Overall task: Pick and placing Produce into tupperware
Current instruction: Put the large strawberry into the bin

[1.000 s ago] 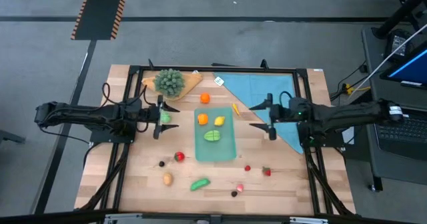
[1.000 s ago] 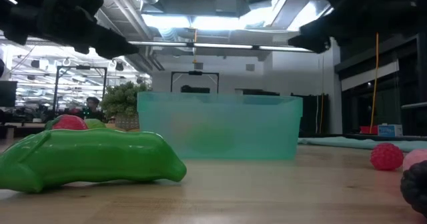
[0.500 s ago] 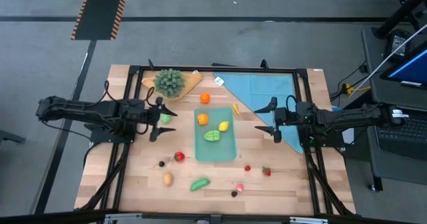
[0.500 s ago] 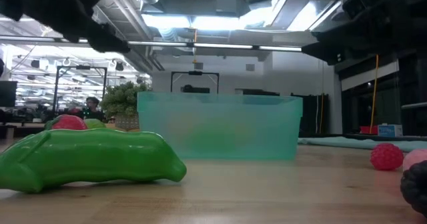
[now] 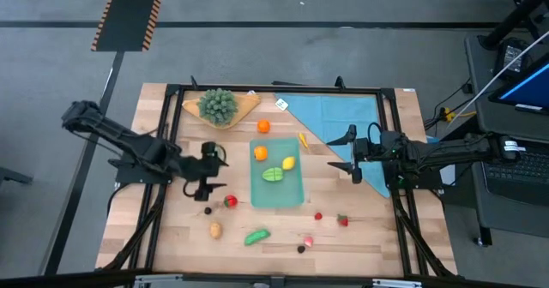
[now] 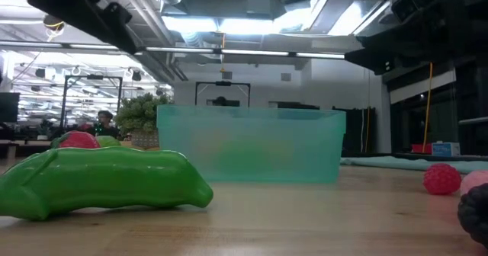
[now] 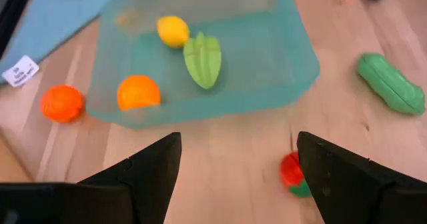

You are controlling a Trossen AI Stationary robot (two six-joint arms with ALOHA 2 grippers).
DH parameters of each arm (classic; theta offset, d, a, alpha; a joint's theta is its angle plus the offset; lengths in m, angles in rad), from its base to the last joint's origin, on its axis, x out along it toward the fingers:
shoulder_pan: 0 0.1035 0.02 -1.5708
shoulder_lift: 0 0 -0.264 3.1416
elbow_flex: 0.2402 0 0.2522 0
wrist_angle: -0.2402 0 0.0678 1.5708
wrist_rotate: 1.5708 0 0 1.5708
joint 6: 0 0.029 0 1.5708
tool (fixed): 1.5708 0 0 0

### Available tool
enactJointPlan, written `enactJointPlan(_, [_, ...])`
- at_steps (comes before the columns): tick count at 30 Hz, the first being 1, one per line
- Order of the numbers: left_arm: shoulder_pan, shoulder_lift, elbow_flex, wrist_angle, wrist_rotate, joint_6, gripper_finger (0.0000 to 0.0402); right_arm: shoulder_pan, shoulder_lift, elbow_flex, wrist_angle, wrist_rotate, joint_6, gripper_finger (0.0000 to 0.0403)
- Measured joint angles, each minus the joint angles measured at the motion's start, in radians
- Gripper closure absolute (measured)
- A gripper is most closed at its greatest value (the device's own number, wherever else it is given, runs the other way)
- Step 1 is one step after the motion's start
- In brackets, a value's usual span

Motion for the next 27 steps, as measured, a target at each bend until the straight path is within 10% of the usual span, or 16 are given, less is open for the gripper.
enactJointPlan(13, [-0.246,0.323,0.249,-0.278,-0.139,-0.454,0.0113,0.0,0.0,0.0,-0.002,0.001,0.02,0.0086])
enactJointPlan(27, [-0.257,0.532,0.316,-0.347,-0.143,-0.729,0.0113,0.0,0.001,0.0,-0.029,0.001,0.084,0.0086])
